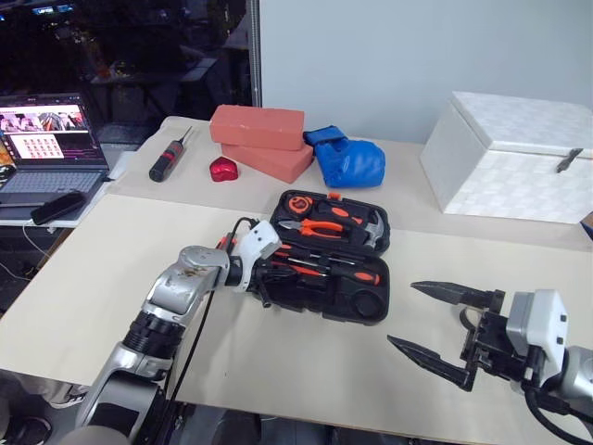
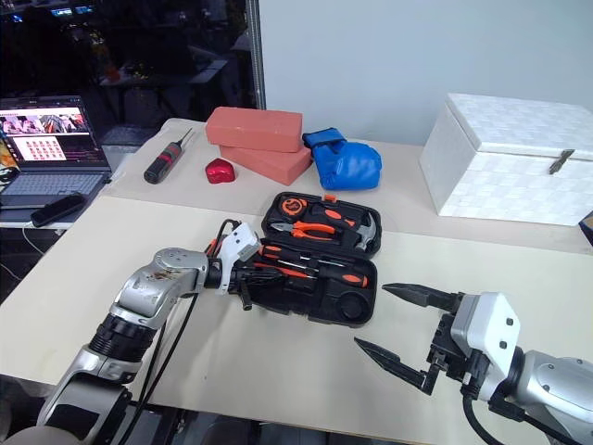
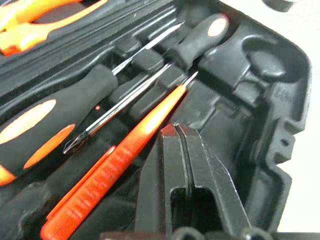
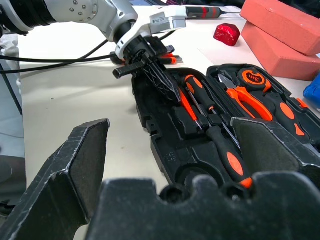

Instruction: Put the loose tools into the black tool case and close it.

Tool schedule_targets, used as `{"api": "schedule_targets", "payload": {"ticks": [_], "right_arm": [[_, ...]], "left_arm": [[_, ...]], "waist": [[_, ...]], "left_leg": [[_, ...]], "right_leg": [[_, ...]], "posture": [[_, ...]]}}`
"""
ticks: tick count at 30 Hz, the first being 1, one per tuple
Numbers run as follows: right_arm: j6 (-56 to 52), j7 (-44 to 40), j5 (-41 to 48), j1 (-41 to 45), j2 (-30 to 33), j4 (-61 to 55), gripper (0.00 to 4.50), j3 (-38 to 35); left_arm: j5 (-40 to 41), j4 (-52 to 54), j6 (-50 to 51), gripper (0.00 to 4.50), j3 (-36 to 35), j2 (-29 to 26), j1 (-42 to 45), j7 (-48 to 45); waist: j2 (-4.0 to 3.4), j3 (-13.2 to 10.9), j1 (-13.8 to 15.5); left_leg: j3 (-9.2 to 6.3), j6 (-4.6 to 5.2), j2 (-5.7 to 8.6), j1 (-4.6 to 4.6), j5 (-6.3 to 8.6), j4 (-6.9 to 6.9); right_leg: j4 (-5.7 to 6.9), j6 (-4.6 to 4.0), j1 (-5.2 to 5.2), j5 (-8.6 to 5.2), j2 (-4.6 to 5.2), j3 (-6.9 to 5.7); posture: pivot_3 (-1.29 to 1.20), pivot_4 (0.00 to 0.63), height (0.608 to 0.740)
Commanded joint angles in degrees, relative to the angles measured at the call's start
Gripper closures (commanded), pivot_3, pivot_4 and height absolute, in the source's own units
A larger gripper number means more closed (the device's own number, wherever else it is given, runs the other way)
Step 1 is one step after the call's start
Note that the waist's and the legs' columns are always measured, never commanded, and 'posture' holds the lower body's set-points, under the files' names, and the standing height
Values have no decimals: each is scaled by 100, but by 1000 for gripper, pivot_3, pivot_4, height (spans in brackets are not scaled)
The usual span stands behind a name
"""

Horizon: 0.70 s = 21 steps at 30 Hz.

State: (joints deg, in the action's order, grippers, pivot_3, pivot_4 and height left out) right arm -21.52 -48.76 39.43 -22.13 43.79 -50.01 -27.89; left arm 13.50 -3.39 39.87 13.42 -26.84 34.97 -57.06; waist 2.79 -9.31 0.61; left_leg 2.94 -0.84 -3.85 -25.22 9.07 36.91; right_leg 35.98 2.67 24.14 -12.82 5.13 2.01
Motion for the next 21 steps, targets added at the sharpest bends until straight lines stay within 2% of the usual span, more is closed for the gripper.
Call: {"api": "schedule_targets", "payload": {"ticks": [1,5,9,16,21], "right_arm": [[148,4,0,32,-24,-51,0,-51],[148,15,0,17,-33,-66,0,-66],[146,20,8,-8,-43,-85,0,-79],[130,21,32,-9,-30,-97,0,-90],[114,23,49,4,-12,-95,0,-94]], "left_arm": [[-47,-78,-154,4491,-35,26,150,108],[-221,-413,-220,4491,-52,79,277,407],[262,-301,146,4491,-420,323,345,437],[451,-317,722,4491,-571,447,444,692],[150,-438,751,4491,-282,340,473,888]], "waist": [[0,0,2],[0,0,3],[0,0,7],[0,0,2],[0,0,2]], "left_leg": [[0,0,0,0,0,0],[0,0,0,0,0,0],[0,-1,1,1,0,0],[-1,0,1,0,0,-1],[-1,0,1,0,0,0]], "right_leg": [[0,0,0,0,0,0],[0,0,0,0,0,0],[0,0,-2,1,1,0],[0,0,0,0,-1,0],[-1,1,-1,0,0,0]], "posture": [[0,150,740],[0,150,740],[0,150,740],[0,150,740],[0,150,740]]}}
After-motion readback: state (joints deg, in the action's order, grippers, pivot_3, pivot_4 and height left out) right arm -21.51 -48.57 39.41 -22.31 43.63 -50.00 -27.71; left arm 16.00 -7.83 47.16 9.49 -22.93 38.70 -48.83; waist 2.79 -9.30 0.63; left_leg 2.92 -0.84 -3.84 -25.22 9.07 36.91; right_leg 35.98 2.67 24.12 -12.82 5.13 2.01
